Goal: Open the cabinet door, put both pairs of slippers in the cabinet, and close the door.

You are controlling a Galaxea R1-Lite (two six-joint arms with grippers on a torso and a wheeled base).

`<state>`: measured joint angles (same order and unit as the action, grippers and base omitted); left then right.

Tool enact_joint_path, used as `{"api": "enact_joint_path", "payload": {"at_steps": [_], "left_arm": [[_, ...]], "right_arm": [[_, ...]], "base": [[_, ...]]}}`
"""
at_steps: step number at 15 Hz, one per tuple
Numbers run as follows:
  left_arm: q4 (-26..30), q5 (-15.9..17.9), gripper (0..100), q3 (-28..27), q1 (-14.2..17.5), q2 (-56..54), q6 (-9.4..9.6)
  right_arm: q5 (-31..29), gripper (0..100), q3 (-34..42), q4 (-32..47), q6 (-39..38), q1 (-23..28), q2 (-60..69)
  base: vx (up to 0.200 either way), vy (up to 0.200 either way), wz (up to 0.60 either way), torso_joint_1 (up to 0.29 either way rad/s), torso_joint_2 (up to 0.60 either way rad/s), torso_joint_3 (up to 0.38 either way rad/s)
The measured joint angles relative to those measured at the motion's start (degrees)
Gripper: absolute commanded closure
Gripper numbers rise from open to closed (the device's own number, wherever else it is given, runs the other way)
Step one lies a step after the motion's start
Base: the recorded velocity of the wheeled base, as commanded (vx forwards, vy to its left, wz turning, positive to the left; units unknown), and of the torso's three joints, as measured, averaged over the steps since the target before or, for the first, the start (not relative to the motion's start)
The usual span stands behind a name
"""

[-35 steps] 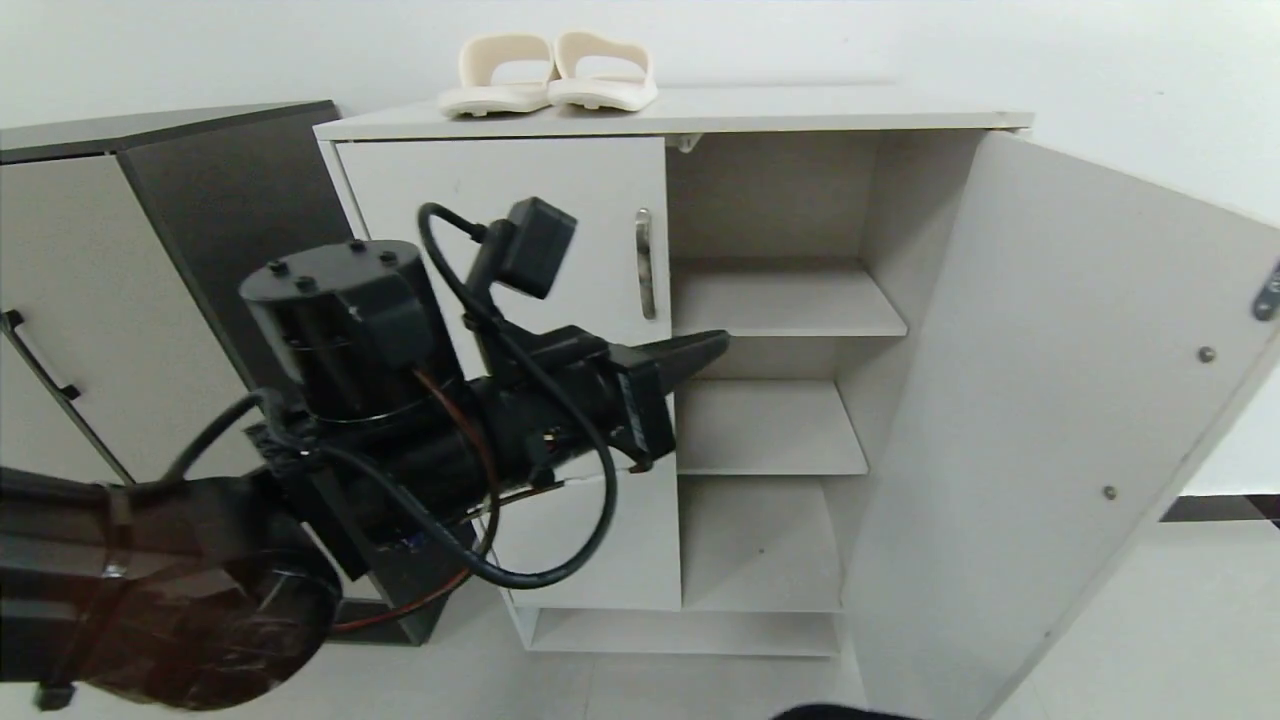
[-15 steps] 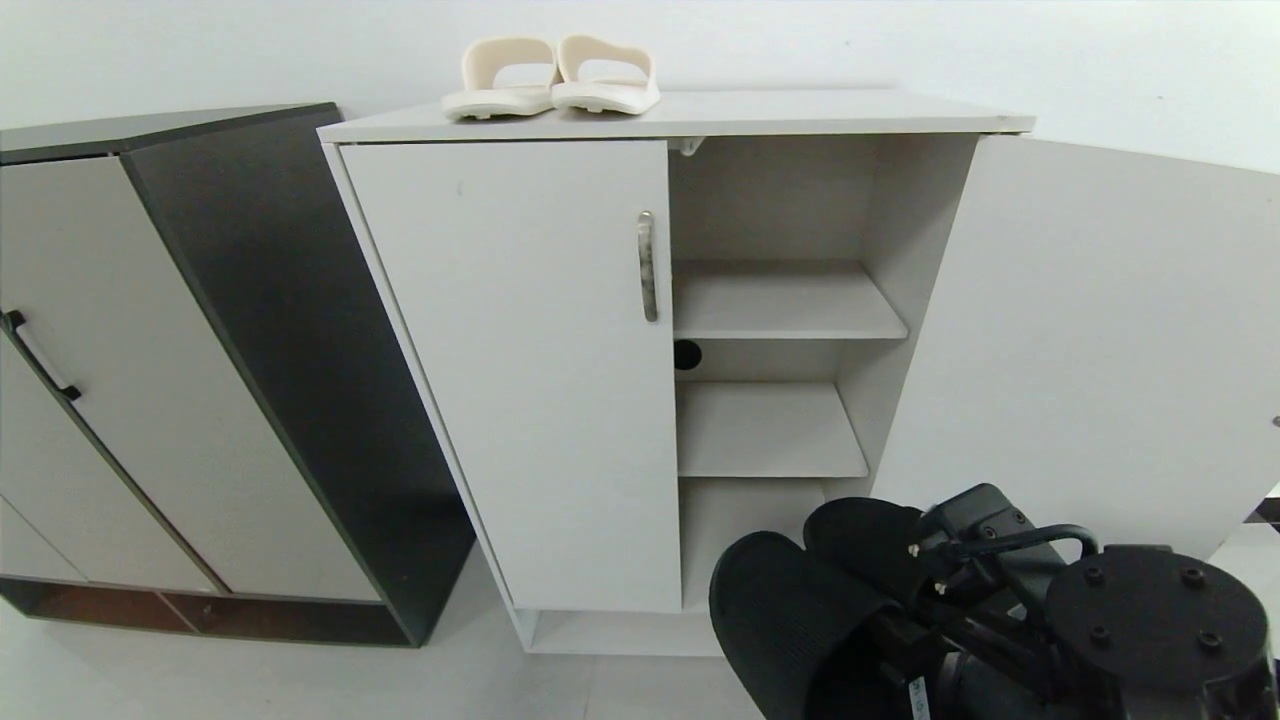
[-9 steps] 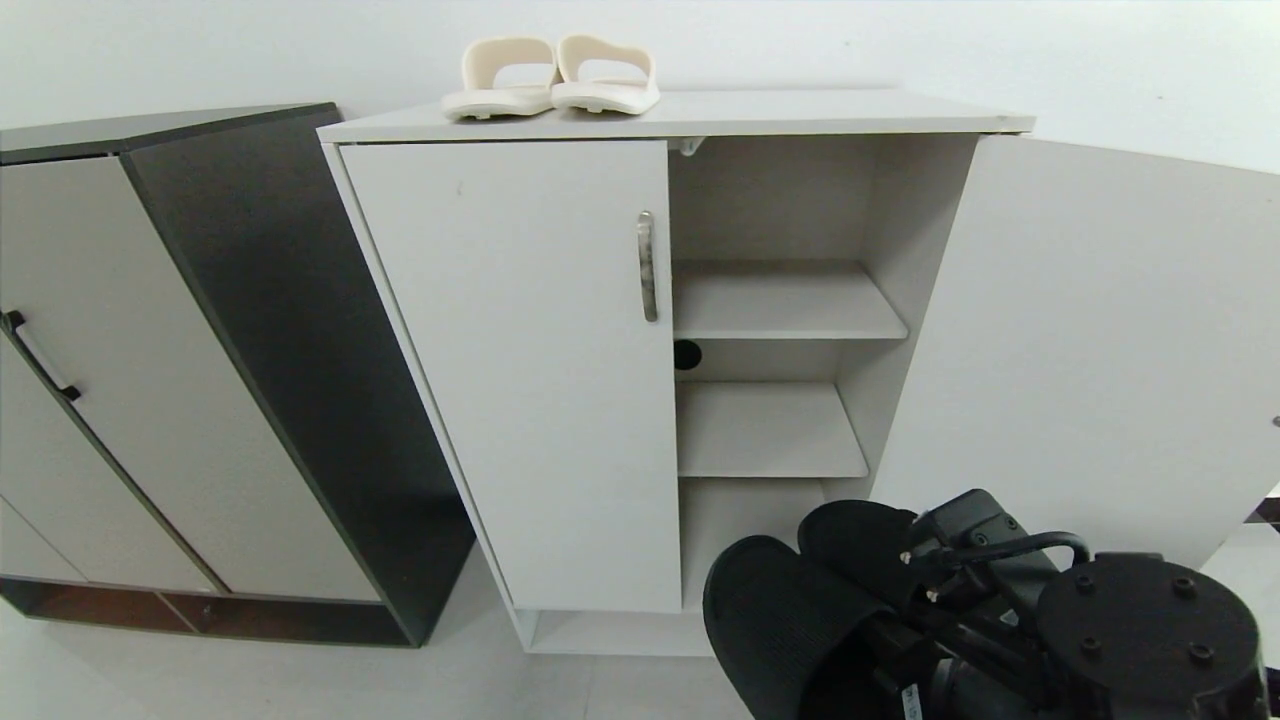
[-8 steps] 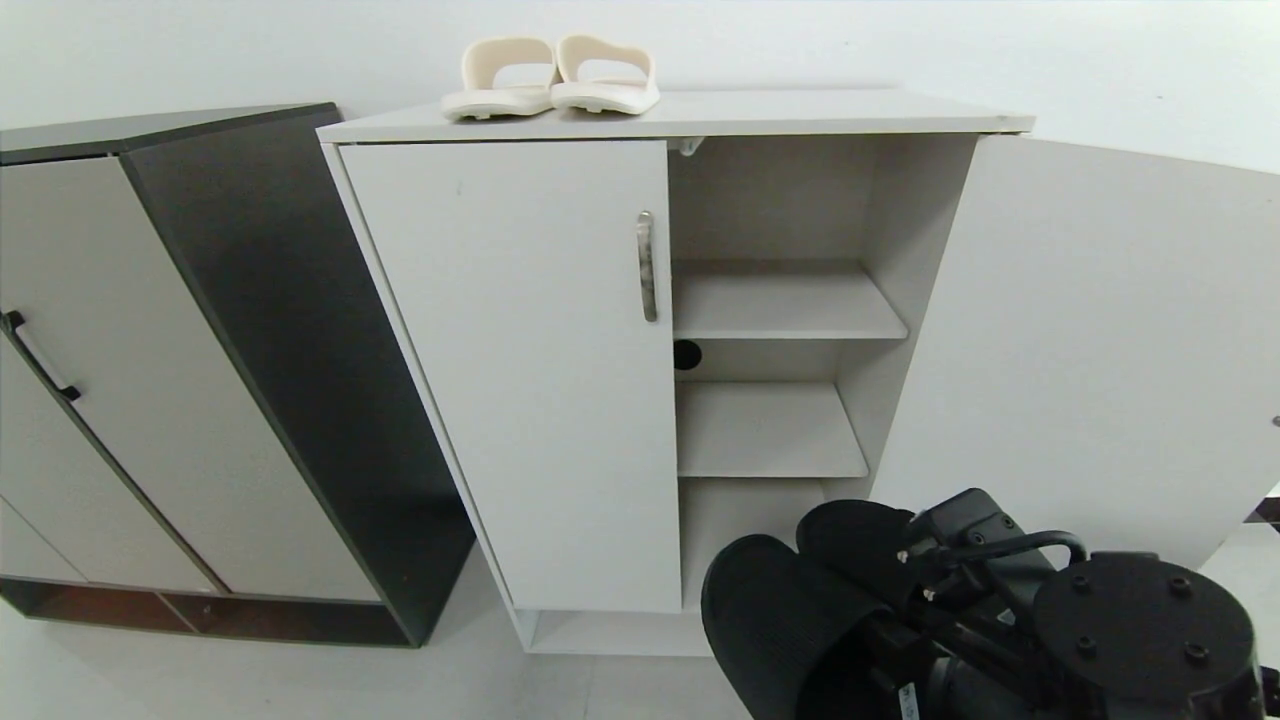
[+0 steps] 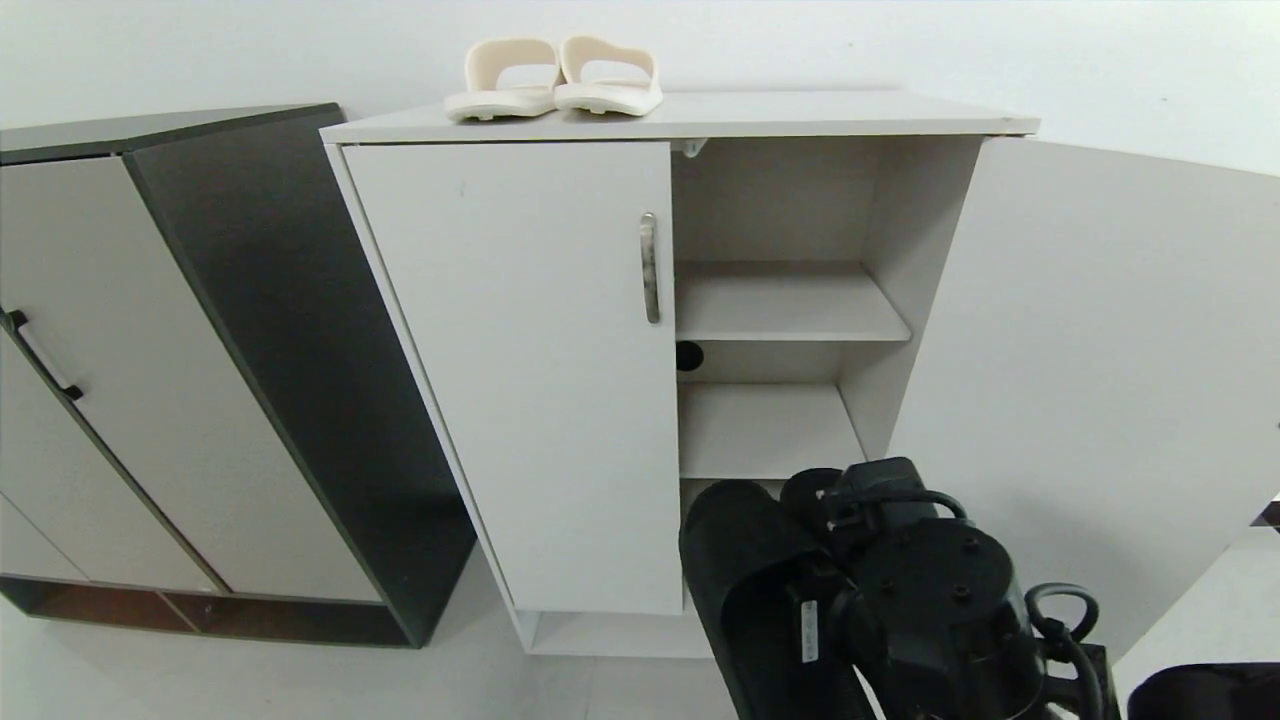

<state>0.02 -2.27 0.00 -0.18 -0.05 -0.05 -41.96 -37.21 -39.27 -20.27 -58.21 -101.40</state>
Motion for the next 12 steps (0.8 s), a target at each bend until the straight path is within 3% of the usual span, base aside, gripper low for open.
{"api": "enact_joint_path", "payload": {"at_steps": [3, 12], "left_arm": [[0.07, 0.02, 100, 0.00, 0.07, 0.00, 0.00], [0.07, -0.07, 100, 0.00, 0.00, 0.02, -0.13]], "right_arm": [[-0.60, 100, -1.10, -0.04, -0.35, 0.17, -3.84], [-1.10, 100, -9.42, 0.00, -0.26, 0.90, -12.21]], "base": [[0.000, -0.200, 0.00, 0.012, 0.00, 0.005], [0.000, 0.000, 0.00, 0.000, 0.00, 0.000]]}}
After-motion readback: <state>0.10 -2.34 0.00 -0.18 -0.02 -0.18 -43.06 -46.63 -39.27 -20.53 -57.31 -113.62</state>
